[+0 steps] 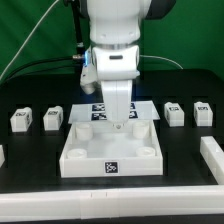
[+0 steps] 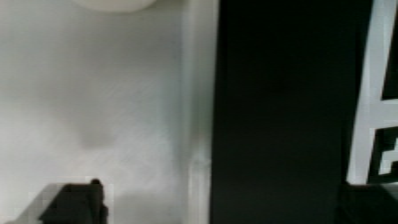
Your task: Assemble one leg
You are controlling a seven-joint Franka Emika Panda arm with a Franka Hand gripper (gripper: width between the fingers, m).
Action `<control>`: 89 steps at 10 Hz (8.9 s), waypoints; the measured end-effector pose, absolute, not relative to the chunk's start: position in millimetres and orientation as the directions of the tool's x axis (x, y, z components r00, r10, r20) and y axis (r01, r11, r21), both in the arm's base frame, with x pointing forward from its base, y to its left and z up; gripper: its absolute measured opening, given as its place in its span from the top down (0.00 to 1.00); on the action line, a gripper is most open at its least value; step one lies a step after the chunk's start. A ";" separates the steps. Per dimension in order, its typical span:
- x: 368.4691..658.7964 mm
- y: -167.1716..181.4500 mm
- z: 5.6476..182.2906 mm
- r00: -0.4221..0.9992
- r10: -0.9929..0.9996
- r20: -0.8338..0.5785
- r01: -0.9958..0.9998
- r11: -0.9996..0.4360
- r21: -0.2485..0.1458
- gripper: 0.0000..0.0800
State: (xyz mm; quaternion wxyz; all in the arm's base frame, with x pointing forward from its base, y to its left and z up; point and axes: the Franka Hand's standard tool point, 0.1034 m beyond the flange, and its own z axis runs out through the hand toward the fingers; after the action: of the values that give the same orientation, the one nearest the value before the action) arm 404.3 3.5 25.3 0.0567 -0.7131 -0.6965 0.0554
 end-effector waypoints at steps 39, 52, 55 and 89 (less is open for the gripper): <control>481.1 82.3 10.1 0.036 0.998 0.049 0.995 -0.031 -0.094 0.29; 452.9 86.8 72.4 0.230 0.973 0.015 0.973 -0.229 -0.015 0.19; 452.5 86.9 71.7 0.446 0.895 0.012 0.895 -0.446 -0.021 0.19; 379.3 200.1 27.1 0.700 0.003 -0.714 0.011 -1.000 0.007 0.19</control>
Offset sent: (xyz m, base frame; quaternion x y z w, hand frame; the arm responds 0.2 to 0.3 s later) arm -0.0012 0.0129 -0.0082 0.0091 0.0139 0.0104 0.9998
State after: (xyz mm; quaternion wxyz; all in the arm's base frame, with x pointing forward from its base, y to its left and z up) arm 379.3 200.1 27.1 -0.0053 -0.9220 -0.0038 0.3872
